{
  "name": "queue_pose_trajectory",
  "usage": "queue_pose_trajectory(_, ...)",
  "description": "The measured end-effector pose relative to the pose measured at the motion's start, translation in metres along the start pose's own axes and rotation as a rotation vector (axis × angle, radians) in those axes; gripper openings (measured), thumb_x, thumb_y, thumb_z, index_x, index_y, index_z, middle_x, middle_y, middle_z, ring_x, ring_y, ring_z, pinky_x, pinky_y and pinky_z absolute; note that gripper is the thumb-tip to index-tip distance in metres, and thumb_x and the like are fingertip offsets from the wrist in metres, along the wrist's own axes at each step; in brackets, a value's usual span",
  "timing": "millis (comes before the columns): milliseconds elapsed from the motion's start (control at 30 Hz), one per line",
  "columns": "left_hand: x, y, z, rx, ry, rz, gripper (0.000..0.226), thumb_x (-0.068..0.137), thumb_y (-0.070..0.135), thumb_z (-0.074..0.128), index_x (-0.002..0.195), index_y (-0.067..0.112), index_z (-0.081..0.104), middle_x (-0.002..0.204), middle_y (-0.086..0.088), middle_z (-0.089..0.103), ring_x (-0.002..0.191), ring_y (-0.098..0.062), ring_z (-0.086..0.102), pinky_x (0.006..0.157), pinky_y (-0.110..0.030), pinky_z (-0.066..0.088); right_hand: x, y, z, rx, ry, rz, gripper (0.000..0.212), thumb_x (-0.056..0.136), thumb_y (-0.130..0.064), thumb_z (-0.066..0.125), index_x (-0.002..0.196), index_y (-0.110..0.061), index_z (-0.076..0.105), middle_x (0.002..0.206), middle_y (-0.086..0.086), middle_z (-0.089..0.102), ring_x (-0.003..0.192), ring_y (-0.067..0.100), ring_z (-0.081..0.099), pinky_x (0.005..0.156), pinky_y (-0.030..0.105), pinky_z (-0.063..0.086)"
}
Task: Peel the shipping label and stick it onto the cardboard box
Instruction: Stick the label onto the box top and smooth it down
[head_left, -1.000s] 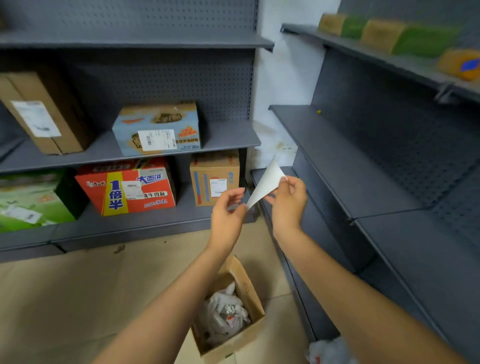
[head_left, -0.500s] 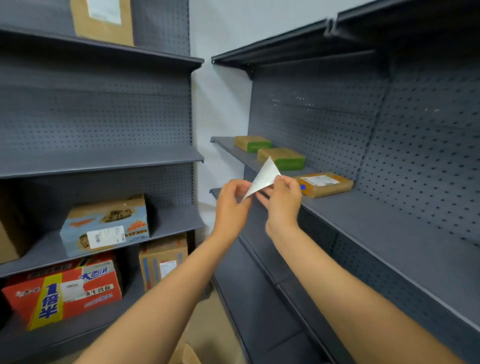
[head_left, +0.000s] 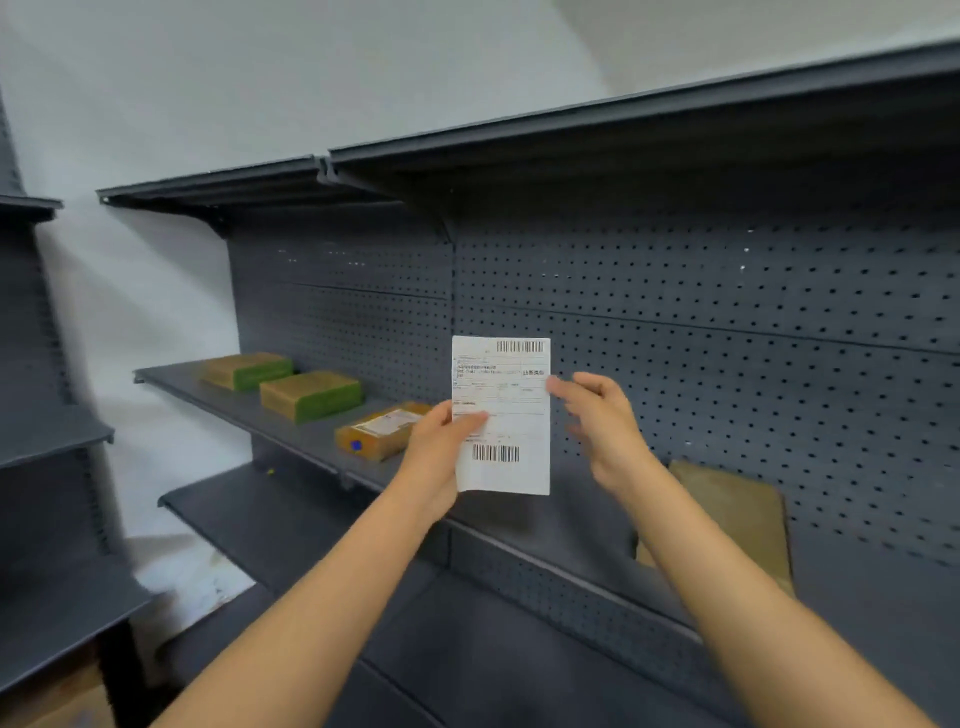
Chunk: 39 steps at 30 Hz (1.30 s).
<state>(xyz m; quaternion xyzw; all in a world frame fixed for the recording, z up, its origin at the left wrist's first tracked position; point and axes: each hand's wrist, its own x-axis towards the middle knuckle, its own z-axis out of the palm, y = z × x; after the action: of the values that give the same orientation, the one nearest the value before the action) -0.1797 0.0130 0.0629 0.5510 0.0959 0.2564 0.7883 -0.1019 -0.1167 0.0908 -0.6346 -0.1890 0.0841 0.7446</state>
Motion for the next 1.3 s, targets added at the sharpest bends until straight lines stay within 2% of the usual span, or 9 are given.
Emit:
queue_pose_trajectory(67, 0.01, -0.012, 0.022, 0.0, -0.08, -0.065, 0.031, 0.087, 0.001, 0.049, 0.118, 0.001, 0.053, 0.117, -0.017, 0.063, 0.103, -0.035, 0.062, 0.086, -0.051, 0.051, 0.008, 0.001, -0.031, -0.027, -0.033, 0.027, 0.029, 0.08, -0.024, 0.068, 0.104, -0.014, 0.056, 0.115, 0.006, 0.065, 0.105, 0.022, 0.059, 0.083, 0.034, 0.047)
queue_pose_trajectory(167, 0.02, -0.029, 0.051, 0.012, -0.194, -0.126, 0.031, 0.086, -0.001, 0.051, 0.117, 0.001, 0.052, 0.117, -0.017, 0.063, 0.101, -0.034, 0.063, 0.083, -0.049, 0.052, 0.009, -0.002, -0.07, -0.084, 0.033, -0.014, 0.004, 0.08, -0.014, 0.066, 0.079, -0.013, 0.063, 0.095, 0.01, 0.072, 0.091, 0.028, 0.063, 0.081, 0.036, 0.049)
queue_pose_trajectory(233, 0.025, -0.038, 0.068, -0.003, -0.252, -0.149, 0.027, 0.085, -0.002, 0.052, 0.111, 0.004, 0.052, 0.113, -0.014, 0.063, 0.095, -0.03, 0.064, 0.078, -0.047, 0.054, 0.006, -0.006, -0.092, -0.104, 0.102, -0.036, 0.011, 0.081, -0.01, 0.066, 0.071, -0.012, 0.062, 0.088, 0.012, 0.071, 0.081, 0.026, 0.059, 0.072, 0.033, 0.048)
queue_pose_trajectory(400, 0.035, -0.061, 0.11, 0.039, -0.353, -0.195, 0.023, 0.086, 0.001, 0.052, 0.109, -0.001, 0.055, 0.108, -0.017, 0.064, 0.087, -0.025, 0.064, 0.072, -0.036, 0.054, -0.003, -0.01, -0.143, -0.099, 0.206, -0.066, 0.014, 0.083, -0.006, 0.062, 0.07, -0.01, 0.058, 0.074, 0.009, 0.067, 0.057, 0.018, 0.054, 0.056, 0.022, 0.052)
queue_pose_trajectory(600, 0.05, -0.083, 0.155, 0.16, -0.418, -0.264, 0.013, 0.087, 0.005, 0.053, 0.097, 0.002, 0.06, 0.094, -0.011, 0.066, 0.08, -0.02, 0.065, 0.069, -0.031, 0.054, 0.002, -0.007, -0.189, -0.072, 0.322, -0.056, 0.014, 0.084, -0.003, 0.06, 0.072, -0.008, 0.054, 0.073, 0.01, 0.062, 0.06, 0.018, 0.057, 0.046, 0.018, 0.052)
queue_pose_trajectory(700, 0.063, -0.096, 0.174, 0.226, -0.415, -0.264, 0.02, 0.087, 0.006, 0.054, 0.105, 0.0, 0.058, 0.095, -0.011, 0.066, 0.077, -0.02, 0.064, 0.067, -0.028, 0.055, 0.014, -0.003, -0.213, -0.067, 0.337, 0.018, 0.016, 0.085, -0.003, 0.059, 0.072, -0.01, 0.054, 0.072, 0.007, 0.064, 0.06, 0.015, 0.057, 0.049, 0.016, 0.052)
queue_pose_trajectory(933, 0.095, -0.122, 0.192, 0.436, -0.352, -0.232, 0.018, 0.082, 0.002, 0.06, 0.099, -0.003, 0.062, 0.081, -0.008, 0.065, 0.067, -0.014, 0.059, 0.05, -0.013, 0.054, 0.054, 0.02, -0.245, -0.15, 0.339, 0.206, 0.014, 0.084, -0.001, 0.06, 0.073, -0.008, 0.054, 0.068, 0.007, 0.063, 0.05, 0.01, 0.054, 0.044, 0.014, 0.05)
queue_pose_trajectory(1133, 0.116, -0.138, 0.186, 0.595, -0.326, -0.256, 0.021, 0.079, 0.001, 0.064, 0.097, 0.002, 0.052, 0.072, -0.007, 0.059, 0.059, -0.012, 0.054, 0.041, -0.011, 0.048, 0.078, 0.05, -0.245, -0.316, 0.366, 0.252, 0.018, 0.082, 0.0, 0.062, 0.069, -0.008, 0.053, 0.065, 0.008, 0.061, 0.05, 0.012, 0.052, 0.041, 0.014, 0.047)
queue_pose_trajectory(1300, 0.129, -0.141, 0.184, 0.731, -0.4, -0.277, 0.019, 0.081, 0.001, 0.061, 0.09, 0.006, 0.046, 0.064, -0.006, 0.053, 0.053, -0.011, 0.044, 0.044, -0.016, 0.039, 0.087, 0.069, -0.243, -0.436, 0.423, 0.269, 0.026, 0.08, 0.001, 0.063, 0.064, -0.011, 0.047, 0.069, 0.009, 0.062, 0.053, 0.014, 0.053, 0.044, 0.019, 0.043)
